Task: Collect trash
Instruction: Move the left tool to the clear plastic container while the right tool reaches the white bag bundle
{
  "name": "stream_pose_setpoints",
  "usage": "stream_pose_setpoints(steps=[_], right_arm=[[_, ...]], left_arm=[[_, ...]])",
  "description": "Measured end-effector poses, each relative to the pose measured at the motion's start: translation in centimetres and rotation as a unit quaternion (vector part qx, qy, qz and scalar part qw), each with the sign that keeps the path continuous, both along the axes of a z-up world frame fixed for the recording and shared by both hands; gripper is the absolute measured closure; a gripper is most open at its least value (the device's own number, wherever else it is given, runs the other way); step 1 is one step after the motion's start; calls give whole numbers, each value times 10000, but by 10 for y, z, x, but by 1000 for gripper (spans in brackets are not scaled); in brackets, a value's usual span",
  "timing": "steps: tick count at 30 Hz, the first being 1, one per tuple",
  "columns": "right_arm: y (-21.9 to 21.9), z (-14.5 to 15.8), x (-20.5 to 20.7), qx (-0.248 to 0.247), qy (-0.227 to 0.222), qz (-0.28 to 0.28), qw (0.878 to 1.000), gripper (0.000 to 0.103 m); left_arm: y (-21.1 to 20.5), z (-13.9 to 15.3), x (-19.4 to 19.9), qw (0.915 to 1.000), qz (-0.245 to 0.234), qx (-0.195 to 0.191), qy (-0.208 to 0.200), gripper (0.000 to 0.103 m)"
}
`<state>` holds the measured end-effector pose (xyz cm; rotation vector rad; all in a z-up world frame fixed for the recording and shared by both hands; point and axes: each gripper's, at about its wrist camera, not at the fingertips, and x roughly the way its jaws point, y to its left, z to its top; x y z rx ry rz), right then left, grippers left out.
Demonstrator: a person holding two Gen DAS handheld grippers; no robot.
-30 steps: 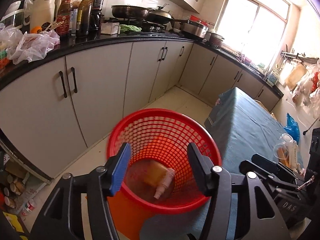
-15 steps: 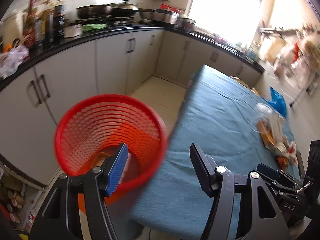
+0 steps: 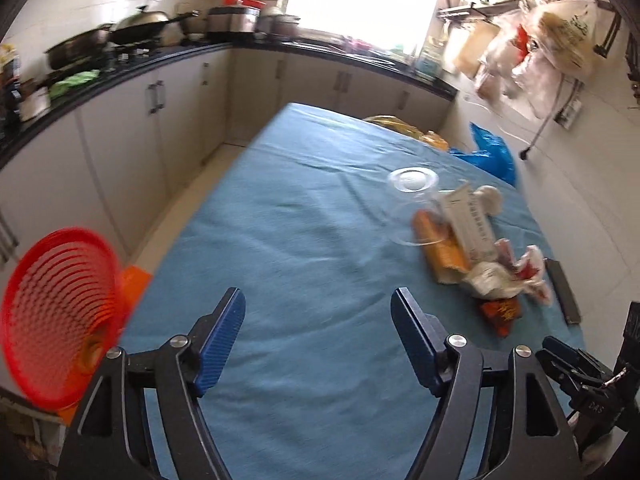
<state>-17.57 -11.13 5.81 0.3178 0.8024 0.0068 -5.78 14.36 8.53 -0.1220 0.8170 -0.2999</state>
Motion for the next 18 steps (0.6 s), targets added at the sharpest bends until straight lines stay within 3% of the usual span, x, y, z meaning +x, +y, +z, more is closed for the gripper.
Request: stream_pose_setpoints(steps=[8,14,18], right_arm=[[-86,3,0,-104,65,-835,9964,14],[-112,5,33,-100,38,-1011,9948,14],[-122,-1,55,-88,133,-1094,9939,14]], left_arm=[[-41,5,50,9977,-410,-466,287,19],[-65,6,93,9952,-443,-729,484,18],[-79,3,114,9960,-427,-661,427,18]])
